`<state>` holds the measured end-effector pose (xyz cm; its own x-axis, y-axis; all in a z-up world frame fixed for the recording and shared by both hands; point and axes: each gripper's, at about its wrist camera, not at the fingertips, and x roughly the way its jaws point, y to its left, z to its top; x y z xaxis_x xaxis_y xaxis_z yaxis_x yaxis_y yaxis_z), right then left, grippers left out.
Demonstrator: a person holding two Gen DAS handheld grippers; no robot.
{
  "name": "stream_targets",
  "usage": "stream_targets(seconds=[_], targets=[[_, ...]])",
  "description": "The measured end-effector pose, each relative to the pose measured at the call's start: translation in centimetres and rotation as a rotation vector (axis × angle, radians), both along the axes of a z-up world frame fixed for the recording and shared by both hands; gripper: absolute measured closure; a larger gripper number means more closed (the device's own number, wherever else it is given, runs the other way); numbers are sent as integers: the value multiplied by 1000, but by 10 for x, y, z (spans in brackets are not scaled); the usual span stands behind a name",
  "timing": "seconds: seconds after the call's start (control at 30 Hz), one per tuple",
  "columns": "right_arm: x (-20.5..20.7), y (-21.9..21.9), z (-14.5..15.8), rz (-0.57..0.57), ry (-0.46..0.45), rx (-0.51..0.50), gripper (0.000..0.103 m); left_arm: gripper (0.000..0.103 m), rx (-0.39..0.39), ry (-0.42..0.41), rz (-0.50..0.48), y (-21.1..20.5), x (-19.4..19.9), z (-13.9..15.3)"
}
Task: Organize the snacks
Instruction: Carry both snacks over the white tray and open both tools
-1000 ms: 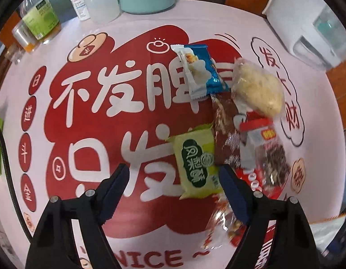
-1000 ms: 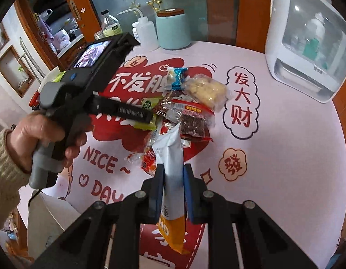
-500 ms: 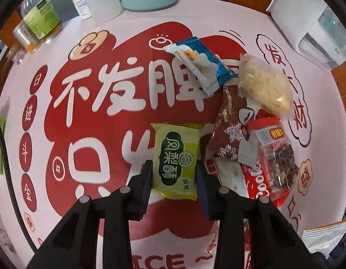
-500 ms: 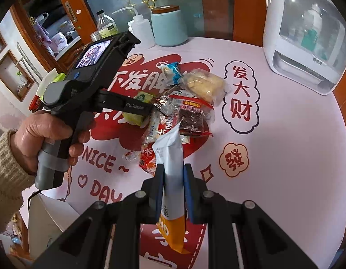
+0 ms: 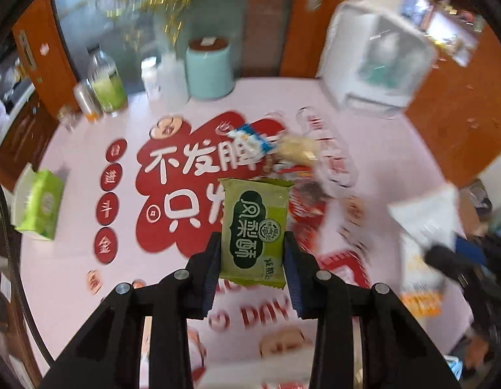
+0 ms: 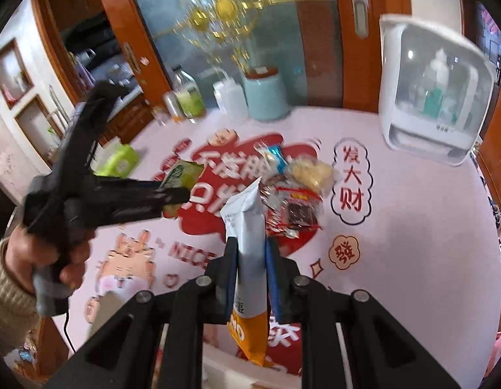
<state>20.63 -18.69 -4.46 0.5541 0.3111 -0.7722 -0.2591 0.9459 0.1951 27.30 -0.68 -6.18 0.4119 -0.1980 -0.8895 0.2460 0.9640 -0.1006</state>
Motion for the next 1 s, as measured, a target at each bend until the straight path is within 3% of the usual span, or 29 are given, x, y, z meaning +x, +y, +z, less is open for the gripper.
stream_targets(seconds=[0.17,0.37,0.6,0.87,0.9,0.93,0.97,1.0], targets=[[-53,5,38,32,-67,44,86,68,-25,-62,-58,10,-92,53],[-125,11,64,74,-114,82,86,68,15,-139,-68,8,-186,78],[-186,12,66,72,-121,60,86,68,67,-174,-42,2,-244,75],[-208,7,48,38,-66,39,85,67,98,-106,15,3,-267,48],[-210,7,46,39,-60,35,82,61,112,-101,26,4,-269,45],[-211,7,44,33,-53,28,81,36,121,-92,28,4,-270,43],[-212,7,41,25,-44,20,78,23,131,-83,35,5,-272,41],[-212,8,39,24,-38,15,68,8,138,-88,49,6,-275,41]])
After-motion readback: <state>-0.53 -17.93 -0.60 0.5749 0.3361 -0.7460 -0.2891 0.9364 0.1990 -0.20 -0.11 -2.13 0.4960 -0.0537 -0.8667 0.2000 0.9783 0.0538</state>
